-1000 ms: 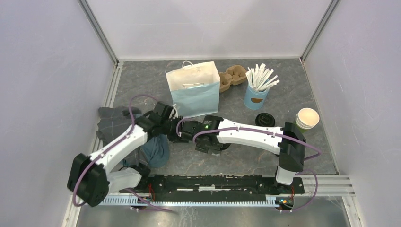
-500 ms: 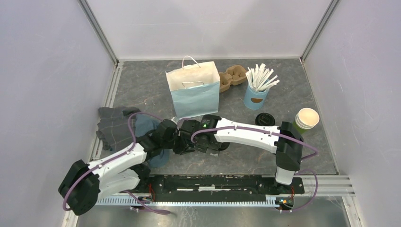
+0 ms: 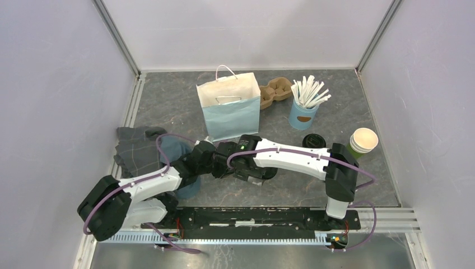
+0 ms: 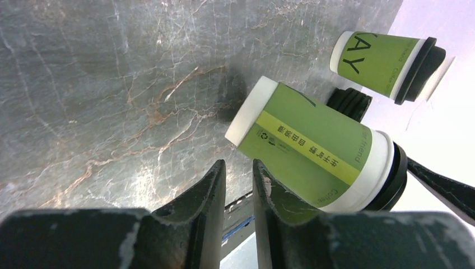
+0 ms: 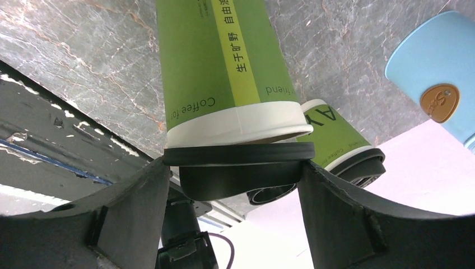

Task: Pack the takeout coffee

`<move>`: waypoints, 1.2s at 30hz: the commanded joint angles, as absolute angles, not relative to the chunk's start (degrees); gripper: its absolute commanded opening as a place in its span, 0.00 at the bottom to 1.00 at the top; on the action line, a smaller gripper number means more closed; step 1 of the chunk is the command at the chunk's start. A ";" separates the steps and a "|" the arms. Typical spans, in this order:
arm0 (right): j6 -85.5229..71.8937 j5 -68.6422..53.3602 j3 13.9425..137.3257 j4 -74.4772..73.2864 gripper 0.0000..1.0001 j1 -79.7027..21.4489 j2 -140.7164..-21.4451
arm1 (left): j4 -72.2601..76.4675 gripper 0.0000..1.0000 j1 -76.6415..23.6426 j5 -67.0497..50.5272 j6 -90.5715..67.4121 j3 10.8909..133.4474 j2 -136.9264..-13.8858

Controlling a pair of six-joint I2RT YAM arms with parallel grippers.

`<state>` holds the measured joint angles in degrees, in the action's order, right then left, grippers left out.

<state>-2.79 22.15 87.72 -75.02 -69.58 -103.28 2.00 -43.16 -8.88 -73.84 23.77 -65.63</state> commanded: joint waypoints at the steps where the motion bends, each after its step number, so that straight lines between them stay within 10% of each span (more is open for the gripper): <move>1: -2.76 20.37 89.56 -71.13 0.82 -70.39 -103.69 | 6.42 0.31 -44.71 -8.04 -76.58 24.49 -70.43; 36: -11.35 15.69 76.29 -71.99 0.81 -66.88 -93.22 | -25.63 0.55 -44.94 5.18 -69.43 24.46 -40.99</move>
<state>-9.23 17.12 76.03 -71.18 -67.05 -93.71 -22.65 -45.36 3.01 -74.37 20.71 -40.14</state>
